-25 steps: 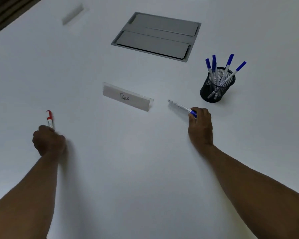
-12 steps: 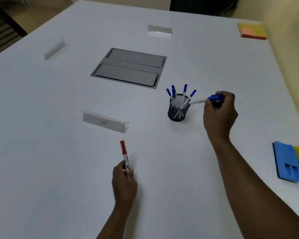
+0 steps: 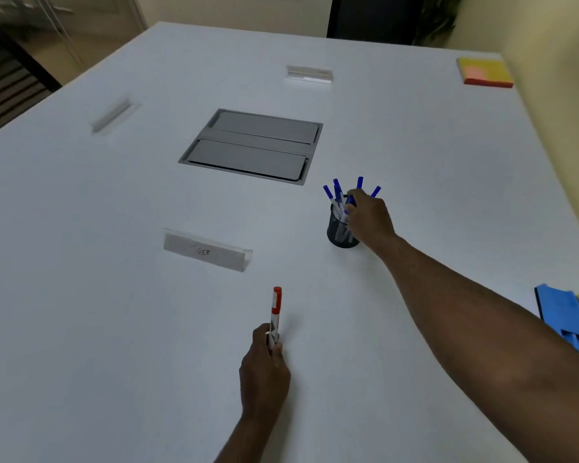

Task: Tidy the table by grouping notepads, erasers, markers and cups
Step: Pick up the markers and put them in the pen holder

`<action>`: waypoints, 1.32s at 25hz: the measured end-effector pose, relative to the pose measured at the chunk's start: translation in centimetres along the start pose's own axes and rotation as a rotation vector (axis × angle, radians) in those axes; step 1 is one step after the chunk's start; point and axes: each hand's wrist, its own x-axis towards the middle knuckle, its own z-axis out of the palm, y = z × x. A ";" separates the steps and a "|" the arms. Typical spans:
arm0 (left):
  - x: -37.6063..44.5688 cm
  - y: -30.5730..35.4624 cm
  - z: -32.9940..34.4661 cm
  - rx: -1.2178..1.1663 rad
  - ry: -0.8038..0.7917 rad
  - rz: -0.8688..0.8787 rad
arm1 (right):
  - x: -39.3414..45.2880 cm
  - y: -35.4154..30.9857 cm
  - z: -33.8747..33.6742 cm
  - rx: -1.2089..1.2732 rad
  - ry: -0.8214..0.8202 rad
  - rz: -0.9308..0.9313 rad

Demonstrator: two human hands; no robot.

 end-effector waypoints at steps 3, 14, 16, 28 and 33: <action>0.2 0.9 0.6 0.060 0.010 0.022 | -1.8 -0.7 0.8 0.121 0.091 0.070; 1.8 2.0 3.5 0.222 -0.188 0.207 | -15.6 -0.2 6.0 0.399 -0.156 0.242; 2.3 0.0 3.5 0.415 -0.302 0.235 | -13.2 -0.4 3.5 0.446 0.128 0.167; 2.3 -2.4 3.9 0.696 -0.334 0.398 | 0.3 1.0 -0.2 -0.005 0.204 0.096; 2.3 -2.5 4.0 0.740 -0.281 0.443 | 0.6 2.0 1.7 -0.016 0.260 0.174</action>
